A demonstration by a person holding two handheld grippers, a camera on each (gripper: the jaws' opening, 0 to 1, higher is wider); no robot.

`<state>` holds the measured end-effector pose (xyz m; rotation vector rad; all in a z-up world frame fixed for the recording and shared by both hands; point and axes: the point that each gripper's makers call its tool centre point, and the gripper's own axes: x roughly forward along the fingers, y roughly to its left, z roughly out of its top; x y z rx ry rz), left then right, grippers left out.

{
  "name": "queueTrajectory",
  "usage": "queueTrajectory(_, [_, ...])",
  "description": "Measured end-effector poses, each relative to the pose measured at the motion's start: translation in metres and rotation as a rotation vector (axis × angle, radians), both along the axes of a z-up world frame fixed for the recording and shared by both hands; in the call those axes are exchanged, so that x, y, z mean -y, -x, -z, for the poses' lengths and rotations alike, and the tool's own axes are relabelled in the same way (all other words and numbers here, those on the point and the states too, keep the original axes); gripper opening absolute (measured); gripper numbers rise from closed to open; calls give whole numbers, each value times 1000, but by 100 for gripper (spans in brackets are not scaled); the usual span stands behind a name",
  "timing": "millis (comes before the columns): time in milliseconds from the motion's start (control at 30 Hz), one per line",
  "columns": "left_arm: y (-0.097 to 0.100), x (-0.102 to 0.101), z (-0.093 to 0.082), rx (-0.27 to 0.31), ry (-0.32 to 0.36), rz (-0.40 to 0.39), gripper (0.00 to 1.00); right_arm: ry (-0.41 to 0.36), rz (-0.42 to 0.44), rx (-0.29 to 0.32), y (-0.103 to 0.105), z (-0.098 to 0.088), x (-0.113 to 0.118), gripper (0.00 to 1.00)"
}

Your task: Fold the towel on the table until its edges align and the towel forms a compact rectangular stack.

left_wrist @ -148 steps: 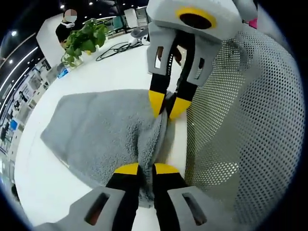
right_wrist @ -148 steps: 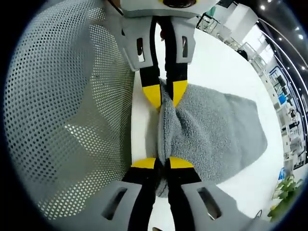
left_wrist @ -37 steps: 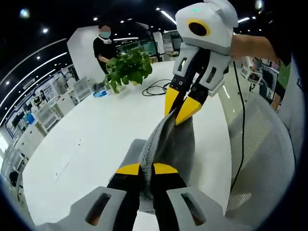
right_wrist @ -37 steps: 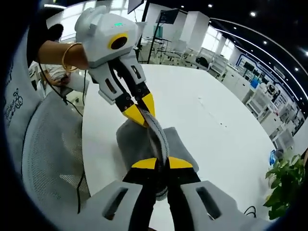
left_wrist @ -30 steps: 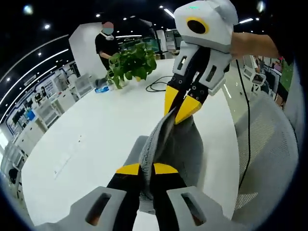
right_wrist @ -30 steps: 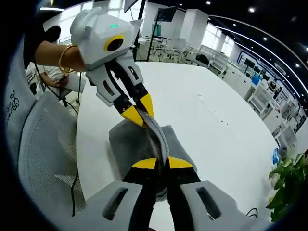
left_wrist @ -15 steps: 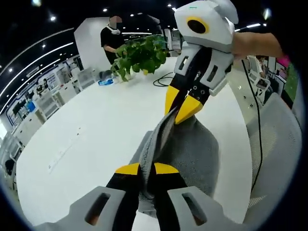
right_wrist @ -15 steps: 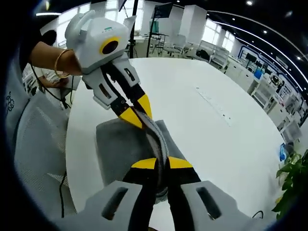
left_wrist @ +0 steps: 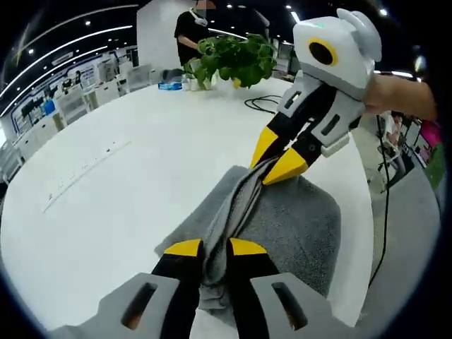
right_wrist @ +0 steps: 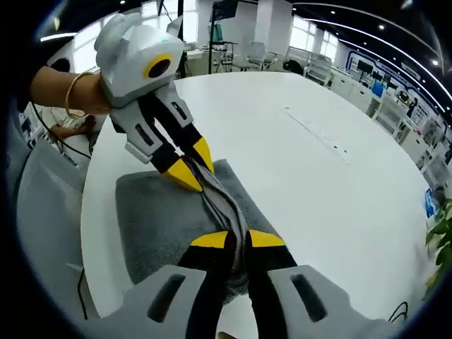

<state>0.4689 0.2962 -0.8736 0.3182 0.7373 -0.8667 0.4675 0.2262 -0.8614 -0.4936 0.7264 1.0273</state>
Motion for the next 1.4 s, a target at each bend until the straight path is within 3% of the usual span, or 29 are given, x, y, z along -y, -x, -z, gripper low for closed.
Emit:
queueTrajectory(200, [-2, -1, 3, -39, 37, -10, 22, -65, 78, -44, -8, 4, 4, 13])
queueTrajectory(400, [-5, -7, 0, -55, 71, -48, 40, -115, 127, -56, -11, -2, 7, 20])
queueTrajectory(467, [-7, -9, -1, -45, 70, -59, 41, -117, 134, -55, -11, -2, 8, 21])
queueTrajectory(733, [-14, -29, 9, -29, 39, -171, 41, -127, 183, -7, -15, -10, 15, 23])
queueTrajectory(900, [-13, -34, 19, -109, 111, -263, 42, -99, 244, -6, -23, 4, 27, 20])
queueTrajectory(933, [-13, -34, 22, -117, 118, -266, 42, -67, 242, 3, -24, 11, 30, 20])
queueTrajectory(1033, [-11, -31, 30, -155, 148, -280, 38, -67, 272, -50, -19, 27, 29, 18])
queueTrajectory(1100, [-10, -28, 32, -164, 167, -279, 33, -68, 282, -51, -19, 34, 28, 16])
queueTrajectory(1400, [-17, -22, 33, -128, 174, -238, 22, -89, 304, -92, -26, 44, 26, 12])
